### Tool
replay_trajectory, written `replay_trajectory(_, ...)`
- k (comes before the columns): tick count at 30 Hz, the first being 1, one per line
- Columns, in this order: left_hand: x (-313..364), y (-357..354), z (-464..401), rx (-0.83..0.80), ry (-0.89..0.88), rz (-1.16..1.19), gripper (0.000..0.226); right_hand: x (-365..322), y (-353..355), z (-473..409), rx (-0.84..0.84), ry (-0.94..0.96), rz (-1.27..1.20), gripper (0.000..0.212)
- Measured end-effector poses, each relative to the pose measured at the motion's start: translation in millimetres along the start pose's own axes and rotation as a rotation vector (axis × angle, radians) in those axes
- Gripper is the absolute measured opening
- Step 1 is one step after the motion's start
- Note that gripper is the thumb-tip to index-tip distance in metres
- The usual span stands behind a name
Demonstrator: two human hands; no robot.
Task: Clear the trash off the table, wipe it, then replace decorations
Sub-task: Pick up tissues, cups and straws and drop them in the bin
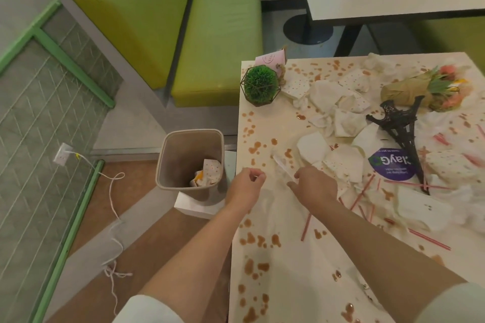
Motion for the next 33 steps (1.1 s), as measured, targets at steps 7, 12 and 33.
replay_trajectory(7,3,-15,3,0.021,0.005,-0.054,0.017,2,0,-12,0.016,0.074,0.168,0.026)
replay_trajectory(12,11,-25,4,0.02,0.0,-0.122,0.018,12,0,-18,-0.051,0.005,0.033,0.028)
replay_trajectory(33,37,-53,-16,0.126,-0.129,-0.454,0.026,56,6,-7,-0.059,-0.175,-0.805,0.012)
Point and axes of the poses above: each hand's wrist, its own z-axis away from the middle knuckle, its own y-axis out of the back of the hand, x = y × z, the point moved 5 cm from there along -z, towards the middle knuckle, and after that the axes turned 9 degrees about z, right-handed, at the moved point
